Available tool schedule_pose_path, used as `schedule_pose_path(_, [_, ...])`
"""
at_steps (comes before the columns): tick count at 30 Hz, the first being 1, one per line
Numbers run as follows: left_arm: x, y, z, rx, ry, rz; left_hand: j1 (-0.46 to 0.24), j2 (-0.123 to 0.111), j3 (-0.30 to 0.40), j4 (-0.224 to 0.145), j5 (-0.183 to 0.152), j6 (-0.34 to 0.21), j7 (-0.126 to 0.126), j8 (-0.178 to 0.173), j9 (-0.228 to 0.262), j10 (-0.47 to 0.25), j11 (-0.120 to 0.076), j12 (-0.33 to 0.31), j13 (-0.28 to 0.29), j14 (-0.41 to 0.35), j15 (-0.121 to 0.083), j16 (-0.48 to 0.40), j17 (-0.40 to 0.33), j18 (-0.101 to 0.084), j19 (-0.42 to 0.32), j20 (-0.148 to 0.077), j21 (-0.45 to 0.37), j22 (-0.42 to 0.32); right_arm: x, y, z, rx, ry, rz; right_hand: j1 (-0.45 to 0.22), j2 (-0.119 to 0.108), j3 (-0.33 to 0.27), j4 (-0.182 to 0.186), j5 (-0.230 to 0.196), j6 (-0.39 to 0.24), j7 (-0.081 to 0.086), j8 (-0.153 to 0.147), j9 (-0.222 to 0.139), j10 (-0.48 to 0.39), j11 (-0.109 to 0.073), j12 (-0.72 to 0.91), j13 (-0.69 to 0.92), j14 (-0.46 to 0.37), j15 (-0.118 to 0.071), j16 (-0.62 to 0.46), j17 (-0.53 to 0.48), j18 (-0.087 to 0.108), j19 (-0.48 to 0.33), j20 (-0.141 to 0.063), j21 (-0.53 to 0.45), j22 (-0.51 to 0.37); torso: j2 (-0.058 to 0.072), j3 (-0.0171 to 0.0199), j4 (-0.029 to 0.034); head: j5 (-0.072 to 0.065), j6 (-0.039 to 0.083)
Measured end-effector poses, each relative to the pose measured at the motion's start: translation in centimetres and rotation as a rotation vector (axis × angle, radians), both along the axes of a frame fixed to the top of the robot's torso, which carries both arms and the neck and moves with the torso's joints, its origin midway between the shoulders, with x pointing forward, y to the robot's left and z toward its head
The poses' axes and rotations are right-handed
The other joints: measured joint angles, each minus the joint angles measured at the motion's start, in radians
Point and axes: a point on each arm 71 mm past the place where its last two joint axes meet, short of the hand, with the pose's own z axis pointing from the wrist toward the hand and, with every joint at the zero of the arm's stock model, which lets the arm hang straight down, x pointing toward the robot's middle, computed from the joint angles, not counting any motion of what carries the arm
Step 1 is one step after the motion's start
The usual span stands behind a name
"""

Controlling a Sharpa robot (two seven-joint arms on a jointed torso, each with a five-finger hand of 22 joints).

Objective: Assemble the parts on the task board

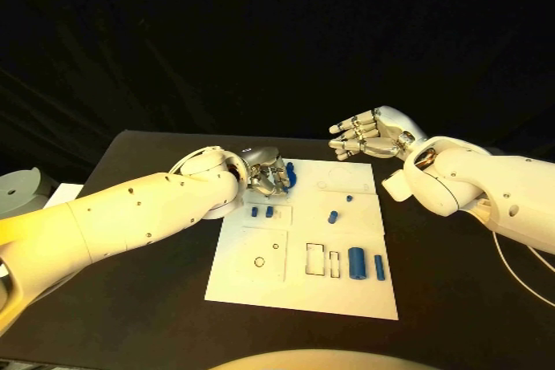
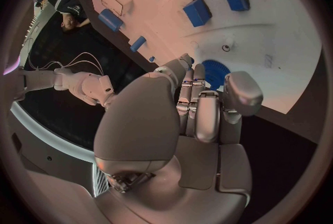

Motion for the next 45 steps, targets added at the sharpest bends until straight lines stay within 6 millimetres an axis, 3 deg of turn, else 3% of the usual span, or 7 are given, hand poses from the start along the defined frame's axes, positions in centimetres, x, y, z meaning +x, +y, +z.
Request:
schedule_pose_path(9, [-0.2,2.8,0.6,-0.051,0.014,0.057,0.000,0.000,0.000,0.000,0.000,0.000,0.000,0.000,0.000,0.001,0.001,0.000,0.000,0.000,0.000,0.000,0.000,0.000,0.000,0.000,0.000,0.002,0.0,-0.2,-0.2,-0.002,0.005,-0.003,0.000,0.000,0.000,0.000,0.000,0.000,0.000,0.000,0.000,0.000,0.000,0.000,0.000,0.000,0.000,0.000,0.000,0.000,0.004,0.004,0.000,0.000,-0.002,-0.0005,0.0058,0.000,0.002])
schedule_pose_path(19, [-0.1,4.6,0.5,-0.048,0.039,0.098,-0.008,-0.008,0.007,-0.001,0.000,0.007,0.000,-0.004,0.000,0.003,-0.001,-0.006,0.000,0.000,0.000,0.000,-0.001,0.000,0.000,0.000,0.000,0.007,0.0,-0.3,-0.4,-0.003,0.009,-0.004,0.000,0.000,0.000,0.000,0.000,0.000,0.000,0.000,0.000,0.000,0.000,0.000,0.000,0.000,0.000,0.000,0.000,0.000,0.004,0.004,0.000,0.000,-0.003,-0.0005,0.0059,0.001,0.000])
schedule_pose_path(45, [0.2,4.3,-0.9,0.001,0.097,0.089,-0.012,-0.012,0.009,-0.004,0.000,0.007,0.000,-0.005,-0.001,0.008,0.001,-0.008,0.001,0.000,0.000,0.000,-0.003,0.000,0.000,0.000,0.000,0.009,-0.1,-0.1,-0.4,-0.002,0.009,-0.001,0.000,0.000,0.000,0.000,0.000,0.000,0.000,0.000,0.000,0.000,0.000,-0.004,0.000,0.000,0.000,0.000,0.000,0.000,0.004,0.004,-0.004,0.000,-0.002,0.0007,0.0040,0.002,-0.002])
